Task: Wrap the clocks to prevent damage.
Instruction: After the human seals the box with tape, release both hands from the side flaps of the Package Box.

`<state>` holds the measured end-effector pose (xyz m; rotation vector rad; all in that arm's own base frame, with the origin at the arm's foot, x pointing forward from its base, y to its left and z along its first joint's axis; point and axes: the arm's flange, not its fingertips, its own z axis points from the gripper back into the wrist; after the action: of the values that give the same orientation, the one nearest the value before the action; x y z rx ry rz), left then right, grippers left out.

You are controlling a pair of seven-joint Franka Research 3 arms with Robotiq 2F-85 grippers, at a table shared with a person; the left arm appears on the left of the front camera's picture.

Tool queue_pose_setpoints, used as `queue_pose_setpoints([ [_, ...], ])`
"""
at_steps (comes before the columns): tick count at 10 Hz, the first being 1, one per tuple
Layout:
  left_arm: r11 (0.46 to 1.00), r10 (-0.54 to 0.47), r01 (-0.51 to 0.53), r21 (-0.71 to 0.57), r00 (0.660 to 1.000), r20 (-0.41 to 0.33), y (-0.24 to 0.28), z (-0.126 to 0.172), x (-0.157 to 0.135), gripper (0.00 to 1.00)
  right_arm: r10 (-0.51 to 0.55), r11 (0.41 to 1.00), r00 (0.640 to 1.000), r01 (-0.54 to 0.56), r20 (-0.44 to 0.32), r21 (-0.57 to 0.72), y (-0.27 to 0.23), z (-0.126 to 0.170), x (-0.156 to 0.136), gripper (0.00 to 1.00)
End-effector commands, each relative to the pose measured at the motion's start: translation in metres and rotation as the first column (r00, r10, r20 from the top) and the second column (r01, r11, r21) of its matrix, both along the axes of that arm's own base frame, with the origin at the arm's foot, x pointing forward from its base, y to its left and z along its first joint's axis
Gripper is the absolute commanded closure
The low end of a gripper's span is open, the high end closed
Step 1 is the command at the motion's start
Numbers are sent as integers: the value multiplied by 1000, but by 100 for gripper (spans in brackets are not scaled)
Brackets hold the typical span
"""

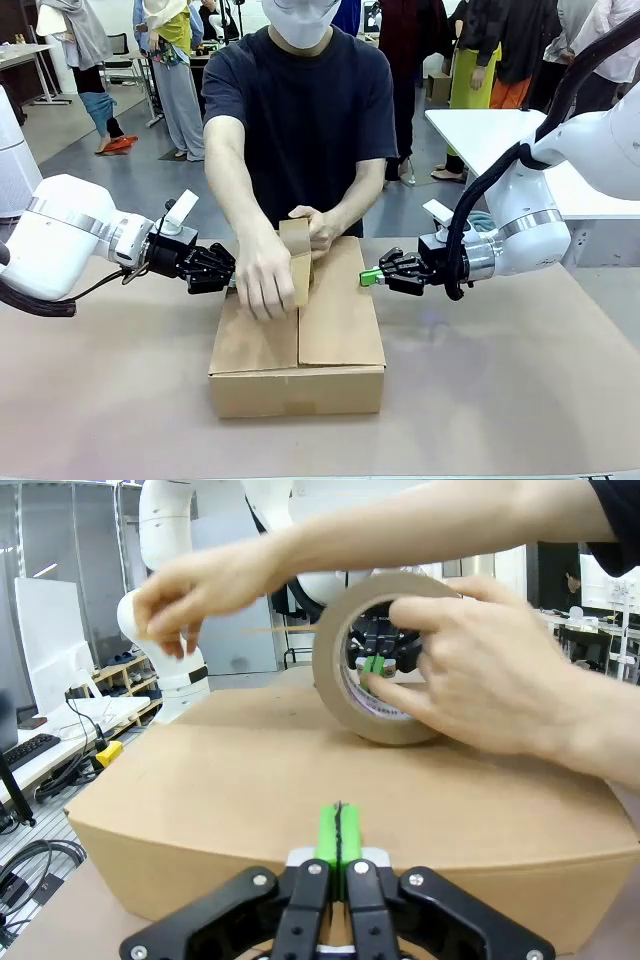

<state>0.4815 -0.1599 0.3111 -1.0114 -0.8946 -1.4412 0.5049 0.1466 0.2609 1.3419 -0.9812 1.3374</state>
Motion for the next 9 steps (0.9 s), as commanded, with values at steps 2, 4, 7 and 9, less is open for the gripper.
queue_pose_setpoints([
  [2,1000,3,-3,3,1000,-3,0,-2,-1,100,-12,1000,1000,12,-7,-6,1,-3,-1,99],
  [4,1000,3,-3,3,1000,-3,0,-2,-1,100,-12,1000,1000,12,-7,-6,1,-3,-1,99],
  [7,1000,3,-3,3,1000,-3,0,-2,-1,100,-12,1000,1000,12,-7,-6,1,-3,-1,99],
  [9,1000,3,-3,3,1000,-3,0,-2,-1,100,-12,1000,1000,12,-7,-6,1,-3,-1,99],
])
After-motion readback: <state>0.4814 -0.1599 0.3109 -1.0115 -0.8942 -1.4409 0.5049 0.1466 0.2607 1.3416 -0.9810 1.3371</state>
